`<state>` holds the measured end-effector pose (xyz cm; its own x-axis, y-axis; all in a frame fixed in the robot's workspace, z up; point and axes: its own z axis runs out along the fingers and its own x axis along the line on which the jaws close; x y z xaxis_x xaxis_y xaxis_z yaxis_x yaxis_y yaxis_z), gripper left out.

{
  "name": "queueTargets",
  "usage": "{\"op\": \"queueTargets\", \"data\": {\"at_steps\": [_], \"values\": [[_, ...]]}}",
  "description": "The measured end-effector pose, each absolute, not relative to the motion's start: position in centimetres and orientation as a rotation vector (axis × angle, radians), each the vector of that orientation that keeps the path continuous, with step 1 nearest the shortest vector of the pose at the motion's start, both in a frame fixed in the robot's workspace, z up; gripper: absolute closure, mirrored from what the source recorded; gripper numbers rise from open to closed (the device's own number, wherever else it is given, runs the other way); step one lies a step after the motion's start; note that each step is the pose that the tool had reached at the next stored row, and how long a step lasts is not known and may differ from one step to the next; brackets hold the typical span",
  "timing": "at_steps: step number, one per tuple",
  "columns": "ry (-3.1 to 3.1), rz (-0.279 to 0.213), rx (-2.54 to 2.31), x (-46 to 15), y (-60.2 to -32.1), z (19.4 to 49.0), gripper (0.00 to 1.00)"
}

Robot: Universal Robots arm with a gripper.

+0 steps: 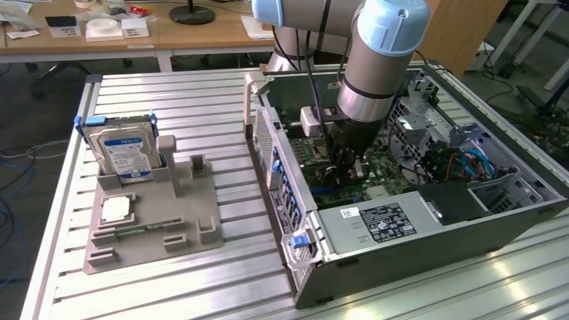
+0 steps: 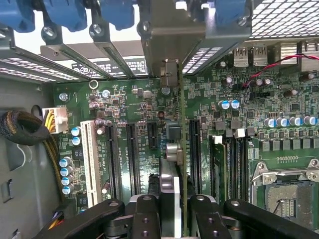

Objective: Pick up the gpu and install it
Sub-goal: 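Insert the gpu into the slot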

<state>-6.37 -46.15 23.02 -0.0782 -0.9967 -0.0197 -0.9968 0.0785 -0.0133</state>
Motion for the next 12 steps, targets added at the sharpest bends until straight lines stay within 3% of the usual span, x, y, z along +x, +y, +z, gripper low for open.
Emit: {"op": "queueTargets", "data": {"at_steps": [12], "values": [[2.290,0.006,-2.117,-6.37,-45.95,22.81,0.72]]}}
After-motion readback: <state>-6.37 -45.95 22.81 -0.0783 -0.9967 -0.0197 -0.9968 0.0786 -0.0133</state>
